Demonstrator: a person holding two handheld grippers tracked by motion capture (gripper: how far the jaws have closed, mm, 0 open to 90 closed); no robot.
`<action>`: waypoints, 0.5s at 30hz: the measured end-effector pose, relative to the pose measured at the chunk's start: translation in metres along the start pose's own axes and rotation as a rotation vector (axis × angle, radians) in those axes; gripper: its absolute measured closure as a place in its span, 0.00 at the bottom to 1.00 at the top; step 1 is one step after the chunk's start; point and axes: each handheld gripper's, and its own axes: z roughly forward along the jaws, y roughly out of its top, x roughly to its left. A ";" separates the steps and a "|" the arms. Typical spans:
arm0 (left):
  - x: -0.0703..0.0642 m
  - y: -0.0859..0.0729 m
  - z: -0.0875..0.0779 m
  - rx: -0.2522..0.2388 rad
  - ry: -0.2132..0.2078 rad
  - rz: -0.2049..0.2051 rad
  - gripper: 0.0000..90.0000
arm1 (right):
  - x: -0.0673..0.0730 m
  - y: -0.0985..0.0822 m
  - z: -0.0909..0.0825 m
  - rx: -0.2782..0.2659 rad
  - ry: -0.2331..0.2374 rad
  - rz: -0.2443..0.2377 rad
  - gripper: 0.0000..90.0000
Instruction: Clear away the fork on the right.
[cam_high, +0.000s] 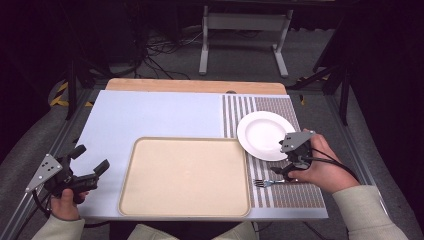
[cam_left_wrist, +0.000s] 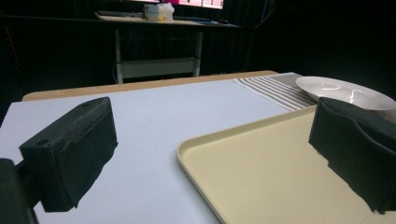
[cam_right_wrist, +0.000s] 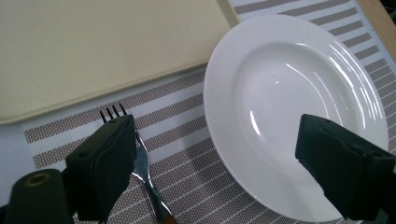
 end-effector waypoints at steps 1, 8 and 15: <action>0.000 0.000 0.000 0.000 0.000 0.000 0.02 | 0.000 0.001 0.000 0.012 0.007 -0.009 0.14; 0.000 0.000 0.000 0.000 0.000 -0.002 0.02 | -0.003 0.004 0.001 0.082 0.027 -0.064 0.14; 0.000 0.000 0.000 0.003 -0.004 -0.001 0.02 | -0.007 0.003 0.003 0.155 0.065 -0.130 0.15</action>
